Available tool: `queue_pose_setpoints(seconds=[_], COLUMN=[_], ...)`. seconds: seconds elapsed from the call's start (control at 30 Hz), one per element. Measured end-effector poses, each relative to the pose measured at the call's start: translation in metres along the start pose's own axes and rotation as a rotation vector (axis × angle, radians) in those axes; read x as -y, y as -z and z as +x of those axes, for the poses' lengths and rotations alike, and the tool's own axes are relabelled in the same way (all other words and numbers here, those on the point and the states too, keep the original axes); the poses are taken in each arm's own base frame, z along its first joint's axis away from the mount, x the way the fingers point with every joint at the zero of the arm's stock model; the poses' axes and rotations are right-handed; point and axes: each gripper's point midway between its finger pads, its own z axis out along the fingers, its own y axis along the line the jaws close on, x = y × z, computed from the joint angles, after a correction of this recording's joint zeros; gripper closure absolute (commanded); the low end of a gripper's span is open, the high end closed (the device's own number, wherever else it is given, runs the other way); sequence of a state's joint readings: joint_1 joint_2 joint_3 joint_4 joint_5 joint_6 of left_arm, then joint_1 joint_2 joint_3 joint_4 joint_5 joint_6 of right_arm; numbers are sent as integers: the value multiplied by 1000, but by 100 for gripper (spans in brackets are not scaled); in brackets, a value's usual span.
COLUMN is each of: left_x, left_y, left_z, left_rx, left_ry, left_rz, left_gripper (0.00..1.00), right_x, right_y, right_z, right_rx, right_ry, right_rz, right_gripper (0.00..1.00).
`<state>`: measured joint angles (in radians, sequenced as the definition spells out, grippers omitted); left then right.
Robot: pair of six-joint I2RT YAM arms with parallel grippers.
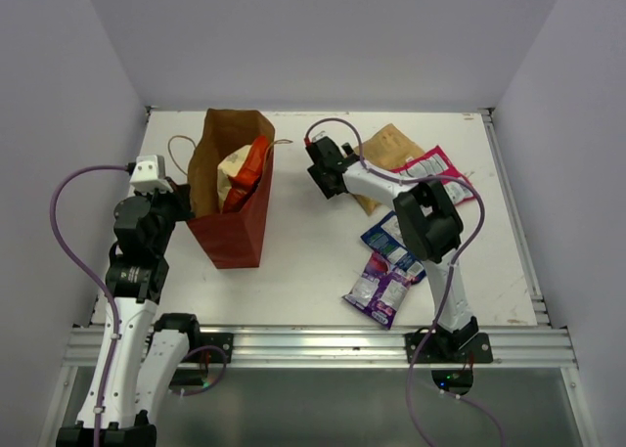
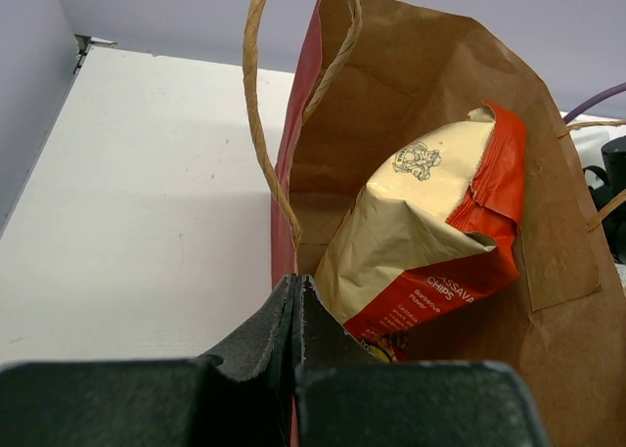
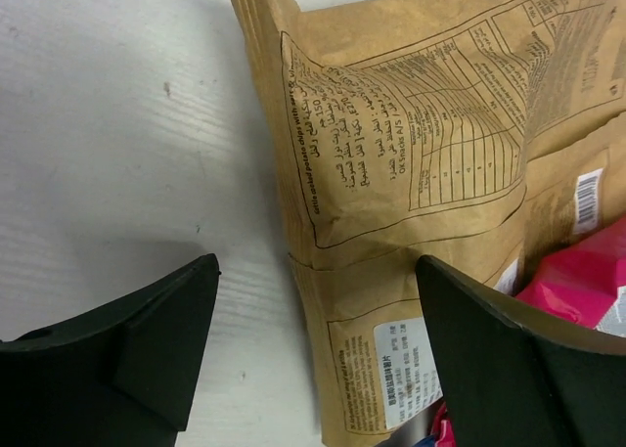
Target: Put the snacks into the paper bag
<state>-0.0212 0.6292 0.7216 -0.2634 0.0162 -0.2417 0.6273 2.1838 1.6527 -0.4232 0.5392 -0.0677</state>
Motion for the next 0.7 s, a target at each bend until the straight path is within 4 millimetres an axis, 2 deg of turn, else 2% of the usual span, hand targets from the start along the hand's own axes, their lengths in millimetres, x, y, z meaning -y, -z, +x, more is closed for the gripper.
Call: queue_pose_setpoints(seconds=[0.2,0.27,0.4,0.6,0.7], left_x=[1,1,2,2,2], left_y=[0,0,0,0,0], left_z=[0,0,0,0,0], left_rx=[0,-1,-1,-1,-1], left_ry=[-1,-2,-3,-3,-3], left_rz=[3,5,9,9,9], left_gripper=[100,100,100,100,100], right_x=[15,20,28,31,31], right_y=[-9,-10,-11,-11,-2], right_z=[1,1,0,0,-1], right_rx=[-1,-1,-2,-7,-10], right_ry=[26,30,36,30,16], right_rz=[102,138,182,179,141], right_gripper=[56,64,99,100,100])
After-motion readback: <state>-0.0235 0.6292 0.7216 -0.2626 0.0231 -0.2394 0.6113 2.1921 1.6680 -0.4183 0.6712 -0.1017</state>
